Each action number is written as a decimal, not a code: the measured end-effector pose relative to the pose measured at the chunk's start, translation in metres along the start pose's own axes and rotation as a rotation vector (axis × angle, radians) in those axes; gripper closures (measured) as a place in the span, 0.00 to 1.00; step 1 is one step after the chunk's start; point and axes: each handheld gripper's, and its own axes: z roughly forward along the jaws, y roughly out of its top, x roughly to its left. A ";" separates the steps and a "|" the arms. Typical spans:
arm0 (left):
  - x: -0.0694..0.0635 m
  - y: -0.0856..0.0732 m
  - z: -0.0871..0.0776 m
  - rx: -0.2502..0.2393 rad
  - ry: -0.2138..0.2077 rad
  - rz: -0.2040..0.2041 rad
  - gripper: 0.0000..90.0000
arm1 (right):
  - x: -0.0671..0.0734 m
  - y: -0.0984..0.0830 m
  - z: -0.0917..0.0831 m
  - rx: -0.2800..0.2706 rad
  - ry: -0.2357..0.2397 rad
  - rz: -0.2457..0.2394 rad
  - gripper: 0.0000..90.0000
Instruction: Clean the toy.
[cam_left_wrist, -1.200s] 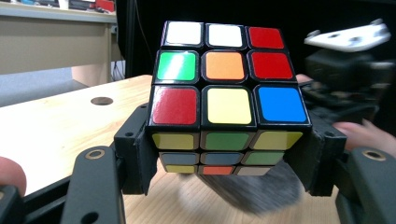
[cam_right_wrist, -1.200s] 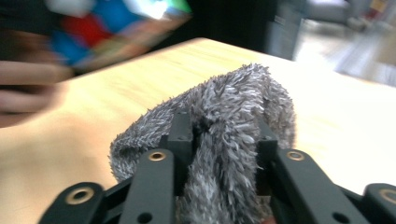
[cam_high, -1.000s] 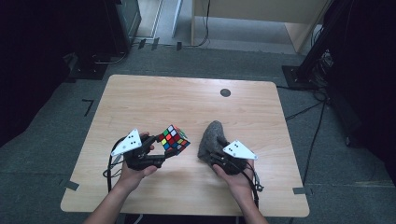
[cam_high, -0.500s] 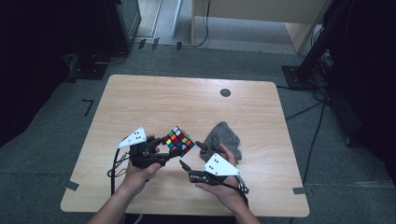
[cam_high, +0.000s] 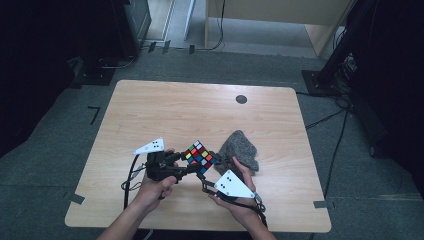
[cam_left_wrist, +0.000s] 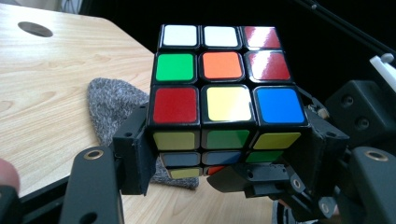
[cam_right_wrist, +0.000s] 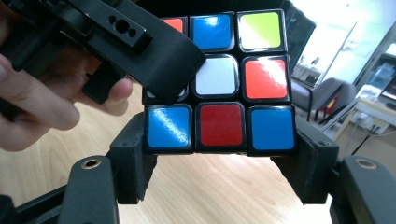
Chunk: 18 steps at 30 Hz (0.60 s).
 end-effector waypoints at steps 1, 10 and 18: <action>-0.001 0.000 0.000 0.001 0.009 0.018 0.36 | 0.000 0.000 0.000 0.010 0.011 0.006 0.39; 0.000 0.011 -0.022 -0.084 0.084 0.110 0.20 | -0.019 -0.003 -0.003 0.086 0.032 0.111 0.39; -0.008 -0.009 -0.008 0.054 0.361 0.487 0.21 | -0.041 0.011 -0.012 0.207 0.017 0.313 0.39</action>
